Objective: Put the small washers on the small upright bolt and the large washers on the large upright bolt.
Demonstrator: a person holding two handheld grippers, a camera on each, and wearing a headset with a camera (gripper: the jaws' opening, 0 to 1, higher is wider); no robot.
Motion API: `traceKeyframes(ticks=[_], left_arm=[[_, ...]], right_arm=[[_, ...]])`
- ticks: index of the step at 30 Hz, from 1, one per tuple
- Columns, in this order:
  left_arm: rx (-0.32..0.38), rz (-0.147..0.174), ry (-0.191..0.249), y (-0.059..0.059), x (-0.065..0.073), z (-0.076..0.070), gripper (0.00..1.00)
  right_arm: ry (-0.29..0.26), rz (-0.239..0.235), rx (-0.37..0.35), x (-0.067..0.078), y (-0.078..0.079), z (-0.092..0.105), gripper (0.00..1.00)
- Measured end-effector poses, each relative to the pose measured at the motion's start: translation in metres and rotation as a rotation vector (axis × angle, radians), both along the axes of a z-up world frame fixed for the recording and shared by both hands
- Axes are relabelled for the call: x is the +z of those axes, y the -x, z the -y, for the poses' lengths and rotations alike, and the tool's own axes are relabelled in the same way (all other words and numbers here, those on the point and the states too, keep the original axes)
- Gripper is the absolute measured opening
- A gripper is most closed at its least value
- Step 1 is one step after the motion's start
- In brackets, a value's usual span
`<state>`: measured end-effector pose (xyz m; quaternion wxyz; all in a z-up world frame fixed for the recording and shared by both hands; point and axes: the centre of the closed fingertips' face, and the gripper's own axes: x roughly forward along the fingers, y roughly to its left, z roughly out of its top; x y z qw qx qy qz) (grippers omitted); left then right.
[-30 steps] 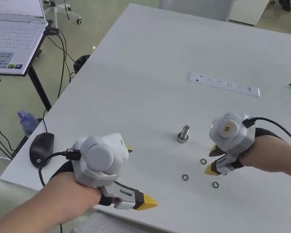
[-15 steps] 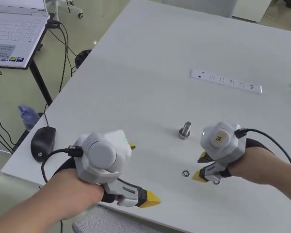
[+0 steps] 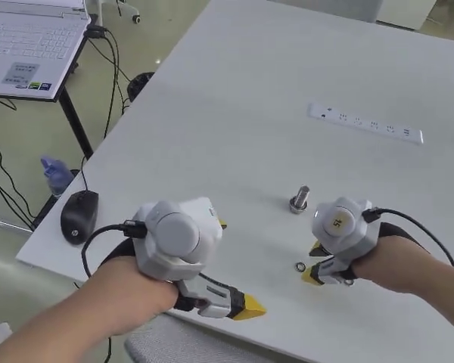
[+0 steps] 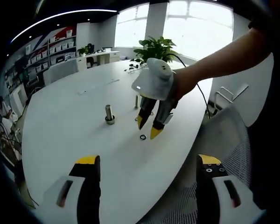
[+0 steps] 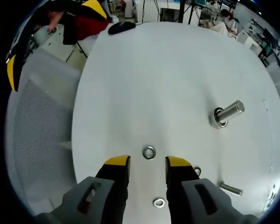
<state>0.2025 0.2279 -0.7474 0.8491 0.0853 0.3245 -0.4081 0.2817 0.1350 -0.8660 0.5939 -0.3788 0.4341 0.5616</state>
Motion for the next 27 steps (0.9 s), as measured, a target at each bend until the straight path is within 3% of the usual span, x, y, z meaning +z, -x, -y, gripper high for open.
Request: traceKeyframes(ticks=[10,19,27], left_arm=[[-0.001,-0.007,-0.002,0.0026,-0.0019,-0.0020,0.83],[-0.001,-0.018,-0.003,0.0049,-0.0043,-0.0045,0.81],[0.001,-0.012,0.001,0.0014,-0.0029,-0.0030,0.80]], right_arm=[[-0.004,0.011,-0.006,-0.0092,-0.0014,-0.0001,0.31],[0.029,0.044,0.033,-0.0094,-0.0036,-0.0006,0.27],[0.029,0.051,0.026,-0.0096,-0.0022,-0.0002,0.25]])
